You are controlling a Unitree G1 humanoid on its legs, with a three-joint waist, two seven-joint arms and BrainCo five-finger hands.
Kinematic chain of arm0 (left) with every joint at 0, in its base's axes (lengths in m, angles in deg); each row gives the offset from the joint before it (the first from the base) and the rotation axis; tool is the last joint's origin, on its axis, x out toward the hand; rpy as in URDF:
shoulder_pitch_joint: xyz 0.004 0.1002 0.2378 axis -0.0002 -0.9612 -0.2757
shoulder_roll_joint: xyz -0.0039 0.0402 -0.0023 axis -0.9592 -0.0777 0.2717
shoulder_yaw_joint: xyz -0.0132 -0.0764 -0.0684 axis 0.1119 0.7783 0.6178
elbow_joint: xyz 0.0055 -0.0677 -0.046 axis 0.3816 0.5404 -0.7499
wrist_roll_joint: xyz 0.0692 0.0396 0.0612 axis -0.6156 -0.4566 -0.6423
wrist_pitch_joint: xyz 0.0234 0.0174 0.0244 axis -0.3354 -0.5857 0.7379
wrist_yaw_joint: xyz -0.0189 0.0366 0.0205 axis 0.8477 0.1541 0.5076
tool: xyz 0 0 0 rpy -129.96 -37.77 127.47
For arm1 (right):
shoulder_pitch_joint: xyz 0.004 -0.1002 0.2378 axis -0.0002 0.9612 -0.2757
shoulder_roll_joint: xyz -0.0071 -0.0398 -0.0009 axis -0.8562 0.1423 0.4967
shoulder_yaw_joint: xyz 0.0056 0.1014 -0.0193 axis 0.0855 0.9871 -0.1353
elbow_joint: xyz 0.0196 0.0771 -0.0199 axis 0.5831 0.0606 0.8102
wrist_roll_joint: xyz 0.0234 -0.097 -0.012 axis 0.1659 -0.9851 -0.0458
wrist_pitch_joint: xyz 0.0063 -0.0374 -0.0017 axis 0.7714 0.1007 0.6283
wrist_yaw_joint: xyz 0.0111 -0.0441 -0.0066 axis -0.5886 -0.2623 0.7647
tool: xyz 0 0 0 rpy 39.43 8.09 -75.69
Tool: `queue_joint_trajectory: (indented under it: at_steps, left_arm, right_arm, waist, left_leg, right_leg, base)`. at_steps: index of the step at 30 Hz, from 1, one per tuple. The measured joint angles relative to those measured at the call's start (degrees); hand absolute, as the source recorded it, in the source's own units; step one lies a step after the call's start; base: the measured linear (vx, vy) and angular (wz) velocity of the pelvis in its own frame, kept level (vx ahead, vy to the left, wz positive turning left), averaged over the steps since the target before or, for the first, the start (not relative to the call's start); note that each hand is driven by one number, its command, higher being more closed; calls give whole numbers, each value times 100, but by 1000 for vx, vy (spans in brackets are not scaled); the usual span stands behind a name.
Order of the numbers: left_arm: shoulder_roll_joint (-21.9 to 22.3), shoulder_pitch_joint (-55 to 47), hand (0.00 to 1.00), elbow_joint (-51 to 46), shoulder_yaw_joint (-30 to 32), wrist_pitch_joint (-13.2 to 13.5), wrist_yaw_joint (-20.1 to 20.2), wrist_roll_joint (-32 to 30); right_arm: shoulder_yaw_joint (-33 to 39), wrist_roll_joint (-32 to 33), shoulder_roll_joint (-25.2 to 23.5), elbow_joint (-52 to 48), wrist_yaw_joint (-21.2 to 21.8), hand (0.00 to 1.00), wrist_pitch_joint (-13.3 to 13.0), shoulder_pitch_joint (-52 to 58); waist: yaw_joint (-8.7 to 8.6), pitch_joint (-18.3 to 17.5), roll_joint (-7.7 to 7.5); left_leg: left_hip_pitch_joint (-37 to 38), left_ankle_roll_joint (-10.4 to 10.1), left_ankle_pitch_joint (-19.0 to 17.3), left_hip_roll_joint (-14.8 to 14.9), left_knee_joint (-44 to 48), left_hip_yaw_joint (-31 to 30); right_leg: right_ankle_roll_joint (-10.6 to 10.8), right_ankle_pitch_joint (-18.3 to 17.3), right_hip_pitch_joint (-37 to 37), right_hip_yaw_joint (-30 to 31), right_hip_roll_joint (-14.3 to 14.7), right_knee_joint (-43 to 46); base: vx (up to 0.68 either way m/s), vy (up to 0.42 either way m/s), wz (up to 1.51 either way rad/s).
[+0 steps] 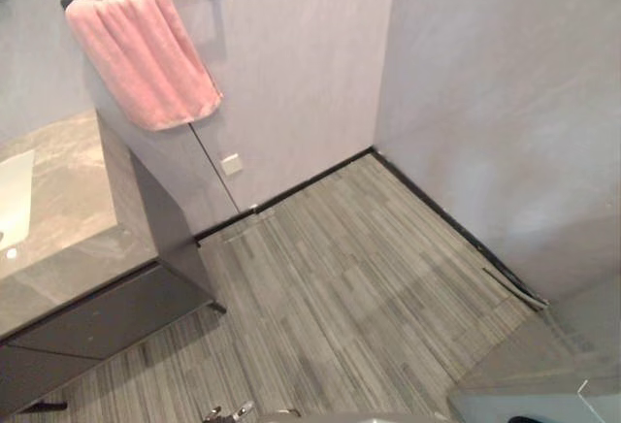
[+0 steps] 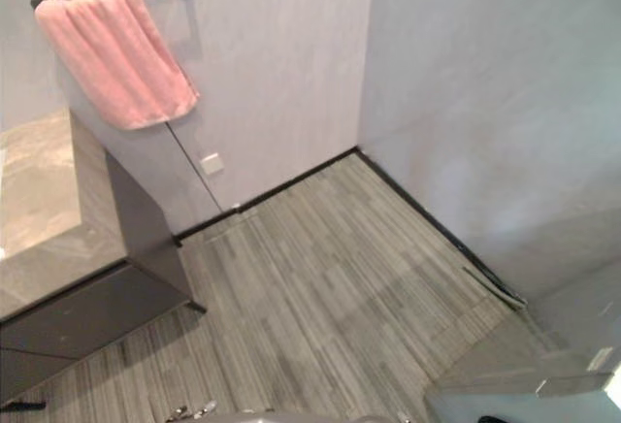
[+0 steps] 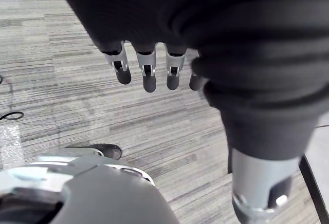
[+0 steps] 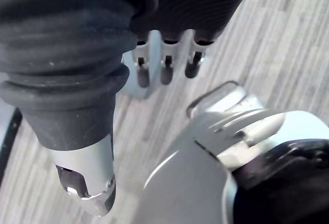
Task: Organize washtable
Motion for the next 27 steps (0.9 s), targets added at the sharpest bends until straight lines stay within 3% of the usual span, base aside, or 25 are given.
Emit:
queue_joint_trajectory:
  at_steps: [1, 2, 3, 6, 7, 8, 9, 11, 13, 14, 15, 16, 17, 20, 23, 25, 27]
  left_arm:
    - [-2, -1, 0, 0, 0, -10, 3, -26]
    - [-76, -2, 0, -13, 8, -46, 41, -43]
    - [-113, -4, 0, -14, 9, -45, 68, -43]
    - [-197, -64, 0, -10, 6, -56, 120, -56]
    - [-196, -61, 0, -7, 3, -80, 126, -107]
    - [-197, -72, 0, 6, 3, -94, 128, -160]
    - [-197, -68, 0, 21, 2, -116, 132, -182]
    - [-176, 8, 0, 144, 3, -195, 144, -220]
    - [-163, 28, 0, 146, 11, -201, 156, -221]
    - [-154, 15, 0, 145, 66, -198, 171, -222]
    - [-155, -11, 0, 142, 75, -196, 179, -222]
    - [-133, -58, 0, 91, 278, -179, 229, -221]
    - [42, -80, 0, 106, 580, -184, 220, -221]
    - [262, -73, 0, 92, 937, -167, 229, -222]
    - [330, -83, 0, 50, 1192, -170, 231, -229]
    - [388, -185, 0, -116, 1382, -169, 237, -218]
    - [396, -192, 0, -248, 1395, -170, 224, -216]
  right_arm:
    - [30, 7, -19, -29, 0, 0, 0, 7]
    - [48, 13, -106, -54, -6, 0, -2, 21]
    - [45, 14, -134, -79, 0, 0, -2, 31]
    - [43, 24, -221, -87, -13, 0, -9, 62]
    - [45, 37, -225, -87, -17, 0, -32, 55]
    - [34, 82, -186, -119, -1, 0, -41, 24]
    - [26, 92, -189, -167, 5, 0, -41, 18]
    - [1, 241, -180, -247, 35, 0, -51, -5]
    - [-86, 309, -140, -246, 37, 0, -53, 1]
    - [-99, 401, -144, -247, 41, 0, -58, 6]
    - [-99, 428, -153, -248, 40, 0, -59, 15]
    - [-89, 457, -190, -244, 48, 0, -58, 68]
    - [-71, 482, -126, -252, 97, 0, -52, 58]
    - [-67, 475, -69, -453, 121, 0, -86, 20]
    - [-65, 463, -83, -471, 113, 0, -64, 14]
    - [-67, 450, -83, -445, 113, 0, -60, 12]
    - [-84, 385, -57, -326, 100, 0, -58, 0]
  waist:
    - [-8, 0, -3]
    - [-11, -21, -91]
    - [-18, -18, -164]
    - [-15, 12, -338]
    - [-56, 3, -237]
    - [-150, 16, -225]
    - [-161, 23, -209]
    - [-211, 88, -118]
    - [-213, 120, -90]
    - [-216, 122, -92]
    - [-226, 120, -103]
    - [-264, 164, -154]
    - [-272, 220, -80]
    - [-205, 244, 154]
    - [-313, 237, 167]
    - [-311, 209, 131]
    - [-277, 166, 132]
  left_leg:
    - [57, -9, -70, -31, -75, -23]
    - [166, 16, -163, -197, -177, -75]
    - [184, 60, -191, -287, -187, -74]
    - [536, 220, -300, -523, -223, -128]
    - [683, 273, -353, -509, -265, -193]
    - [759, 286, -422, -411, -253, -242]
    - [786, 280, -438, -345, -257, -274]
    - [932, 213, -492, -23, -314, -315]
    - [1070, 185, -509, 175, -346, -372]
    - [1113, 163, -523, 265, -348, -402]
    - [1145, 117, -551, 277, -353, -411]
    - [1301, -109, -701, 278, -393, -458]
    - [1489, -280, -841, 391, -454, -471]
    - [1411, -165, -669, 538, -230, -436]
    - [1364, -276, -379, 729, -66, -537]
    - [1181, -461, -259, 885, 434, -722]
    - [839, -837, -1, 1013, 1265, -1026]
  right_leg:
    - [31, -28, -138, 15, -32, 323]
    - [89, -82, -539, 127, -249, 1280]
    - [81, -58, -691, 150, -348, 1631]
    - [15, 368, -998, 148, -667, 2574]
    - [-72, 428, -1086, -33, -739, 2922]
    - [-74, -53, -1230, -278, -714, 3190]
    - [-132, -316, -1334, -438, -671, 3267]
    - [-249, -780, -1748, -986, -337, 2918]
    - [-278, -735, -1936, -984, -42, 1936]
    - [-275, -420, -1972, -823, 126, 963]
    - [-269, -214, -1948, -748, 188, 530]
    - [-236, 427, -1901, -536, 241, -227]
    - [-376, 907, -1808, -522, 359, -115]
    - [-487, 447, -1928, -608, 471, 275]
    - [-564, 169, -1704, -915, 499, 311]
    - [-598, 17, -1396, -1140, 556, 191]
    - [-669, 45, -926, -1310, 637, -215]
  base:
    - [71, 139, 12]
    - [58, 110, 19]
    - [42, 110, 22]
    - [115, 93, 12]
    - [204, 57, 12]
    - [171, 38, 16]
    - [153, -39, 21]
    - [200, -83, 20]
    - [250, -157, 25]
    - [271, -212, 36]
    - [322, -261, 47]
    - [352, -271, 45]
    - [360, -257, 28]
    - [303, -256, 0]
    - [285, -196, 41]
    - [274, -184, 55]
    - [292, -147, 40]
